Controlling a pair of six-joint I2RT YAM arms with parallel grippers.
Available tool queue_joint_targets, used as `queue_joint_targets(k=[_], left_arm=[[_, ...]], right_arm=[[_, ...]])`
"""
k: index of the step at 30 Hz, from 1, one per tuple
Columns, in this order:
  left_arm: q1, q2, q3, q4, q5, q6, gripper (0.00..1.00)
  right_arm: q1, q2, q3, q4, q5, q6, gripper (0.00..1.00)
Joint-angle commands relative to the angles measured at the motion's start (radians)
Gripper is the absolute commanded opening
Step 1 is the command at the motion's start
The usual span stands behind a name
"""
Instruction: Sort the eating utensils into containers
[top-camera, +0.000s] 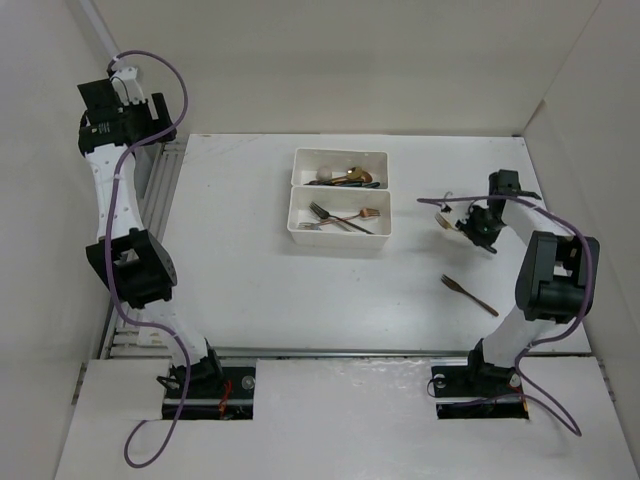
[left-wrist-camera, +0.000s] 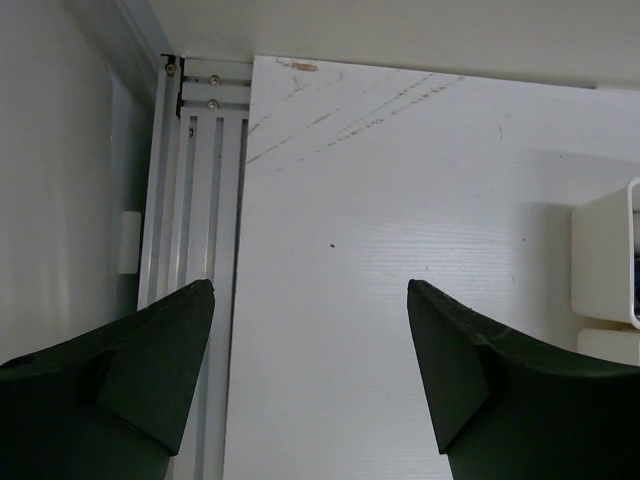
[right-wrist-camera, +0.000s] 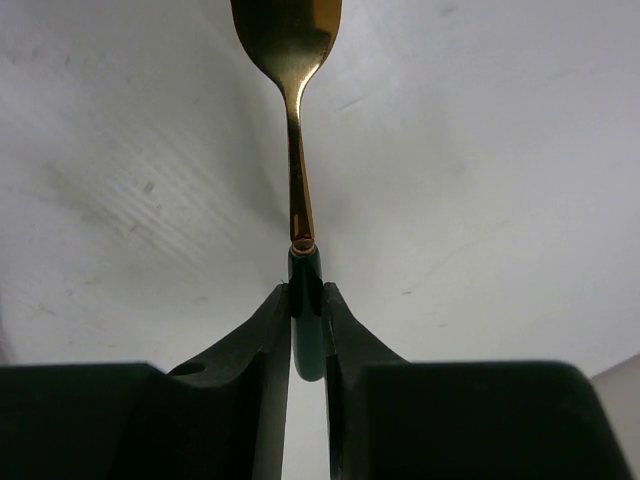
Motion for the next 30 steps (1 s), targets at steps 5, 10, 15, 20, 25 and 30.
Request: queue_joint_targets(k=[5, 10, 15, 20, 25, 30], left_arm=[[0.001, -0.007, 0.064, 0.019, 0.016, 0.009, 0.76], [0.001, -0.016, 0.064, 0.019, 0.016, 0.009, 0.76], [0.001, -0.035, 0.041, 0.019, 0.027, -0.023, 0.76], [0.001, -0.077, -0.01, 0.019, 0.039, -0.011, 0.76], [0.001, -0.118, -0.033, 0.01, 0.007, 0.021, 0.76], [0.001, -0.147, -0.053, 0.01, -0.004, 0.021, 0.76]], right_arm=[[0.02, -0.04, 0.14, -0.001, -0.139, 0.038, 0.0], [0.171, -0.105, 0.257, 0.019, -0.149, 0.119, 0.0], [0.538, -0.056, 0.437, -0.003, -0.053, 0.128, 0.0], [0.658, 0.065, 0.505, 0.026, -0.044, 0.152, 0.0], [0.692, 0.115, 0.482, 0.082, -0.028, 0.225, 0.21], [0.701, 0.124, 0.51, 0.111, -0.041, 0.263, 1.0]])
